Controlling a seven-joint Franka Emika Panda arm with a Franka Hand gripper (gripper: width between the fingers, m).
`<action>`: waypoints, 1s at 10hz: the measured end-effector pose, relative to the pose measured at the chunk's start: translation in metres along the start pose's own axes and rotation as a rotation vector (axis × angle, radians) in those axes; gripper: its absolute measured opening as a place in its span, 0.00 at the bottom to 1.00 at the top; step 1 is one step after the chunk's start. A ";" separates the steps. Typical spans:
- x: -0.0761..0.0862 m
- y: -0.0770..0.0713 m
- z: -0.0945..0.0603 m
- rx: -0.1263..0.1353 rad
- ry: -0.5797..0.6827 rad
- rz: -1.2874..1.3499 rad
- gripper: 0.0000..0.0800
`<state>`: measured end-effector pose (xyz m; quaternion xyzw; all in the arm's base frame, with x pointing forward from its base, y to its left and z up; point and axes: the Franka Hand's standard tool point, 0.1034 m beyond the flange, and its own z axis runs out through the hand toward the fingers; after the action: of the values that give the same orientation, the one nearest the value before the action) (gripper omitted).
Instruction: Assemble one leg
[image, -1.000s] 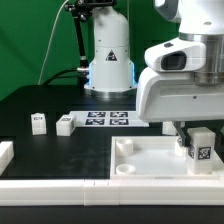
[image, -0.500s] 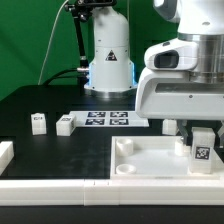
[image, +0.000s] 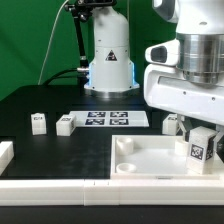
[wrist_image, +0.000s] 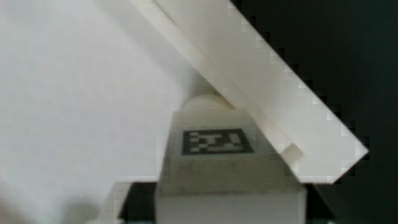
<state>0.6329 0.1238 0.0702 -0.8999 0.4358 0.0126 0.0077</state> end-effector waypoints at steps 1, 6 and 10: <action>0.000 0.000 0.000 -0.001 0.003 0.101 0.36; 0.001 0.000 0.000 0.001 0.002 0.124 0.64; 0.000 -0.001 0.000 -0.008 0.011 -0.323 0.80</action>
Offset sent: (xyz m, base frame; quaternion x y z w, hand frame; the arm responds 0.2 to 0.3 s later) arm 0.0000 0.0000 0.0000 0.0000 0.0000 0.0000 1.0000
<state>0.6332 0.1245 0.0705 -0.9584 0.2853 0.0080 0.0036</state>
